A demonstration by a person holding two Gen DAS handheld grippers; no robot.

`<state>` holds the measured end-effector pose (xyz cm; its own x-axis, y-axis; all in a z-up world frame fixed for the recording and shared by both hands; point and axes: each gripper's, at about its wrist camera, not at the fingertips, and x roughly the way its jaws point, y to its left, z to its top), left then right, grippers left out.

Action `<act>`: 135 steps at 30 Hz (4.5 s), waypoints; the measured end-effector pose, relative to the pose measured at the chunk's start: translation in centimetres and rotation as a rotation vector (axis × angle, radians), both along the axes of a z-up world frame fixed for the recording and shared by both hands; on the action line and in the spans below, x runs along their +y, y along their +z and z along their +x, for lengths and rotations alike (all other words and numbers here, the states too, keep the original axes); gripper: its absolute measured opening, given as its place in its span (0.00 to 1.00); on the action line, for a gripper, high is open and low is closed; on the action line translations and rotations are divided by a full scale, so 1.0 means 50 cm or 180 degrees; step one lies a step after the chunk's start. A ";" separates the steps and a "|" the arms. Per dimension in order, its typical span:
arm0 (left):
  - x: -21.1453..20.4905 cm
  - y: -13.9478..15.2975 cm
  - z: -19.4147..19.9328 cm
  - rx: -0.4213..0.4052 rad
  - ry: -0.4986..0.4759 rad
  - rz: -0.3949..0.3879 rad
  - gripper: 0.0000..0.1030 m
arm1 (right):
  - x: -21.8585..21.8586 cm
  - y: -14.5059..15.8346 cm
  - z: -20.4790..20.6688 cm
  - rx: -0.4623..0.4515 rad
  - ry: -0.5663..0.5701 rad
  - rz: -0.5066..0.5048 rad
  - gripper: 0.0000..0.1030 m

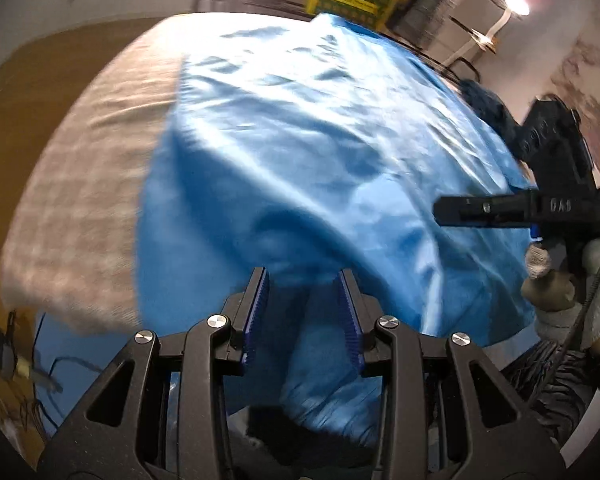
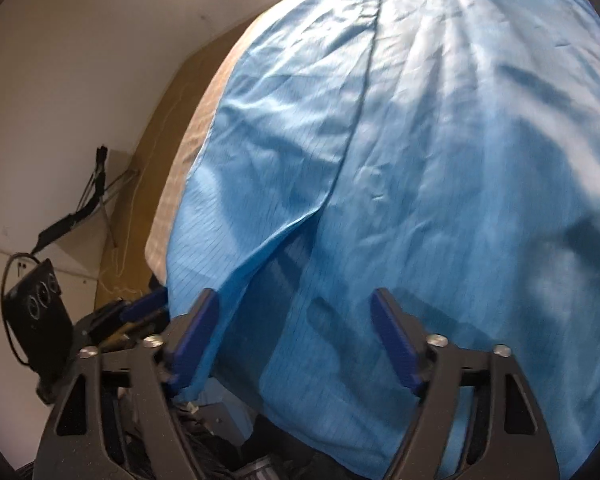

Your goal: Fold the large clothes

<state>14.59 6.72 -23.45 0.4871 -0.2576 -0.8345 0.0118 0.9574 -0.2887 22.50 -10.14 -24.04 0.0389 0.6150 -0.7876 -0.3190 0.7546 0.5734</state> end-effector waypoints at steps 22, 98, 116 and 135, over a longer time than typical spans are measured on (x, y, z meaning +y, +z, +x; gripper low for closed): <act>-0.063 -0.088 -0.036 0.0456 0.0150 -0.0117 0.06 | -0.001 0.013 -0.010 0.0050 -0.0017 0.0129 0.45; 0.108 -0.003 0.124 -0.0216 0.0431 -0.0934 0.00 | 0.515 0.018 0.270 -0.0921 0.0775 -0.1020 0.55; 0.068 0.015 0.145 -0.0250 0.0344 -0.0932 0.00 | 0.496 0.035 0.286 -0.1337 0.0751 -0.1320 0.01; -0.154 0.102 0.166 -0.0431 -0.0269 -0.0496 0.00 | 0.176 0.139 0.301 -0.1373 -0.0030 -0.0559 0.00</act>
<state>22.90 -1.01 -18.35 0.5631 -0.4231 -0.7098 0.1389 0.8952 -0.4234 37.55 -1.32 -17.07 0.3907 0.4718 -0.7904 -0.4928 0.8325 0.2533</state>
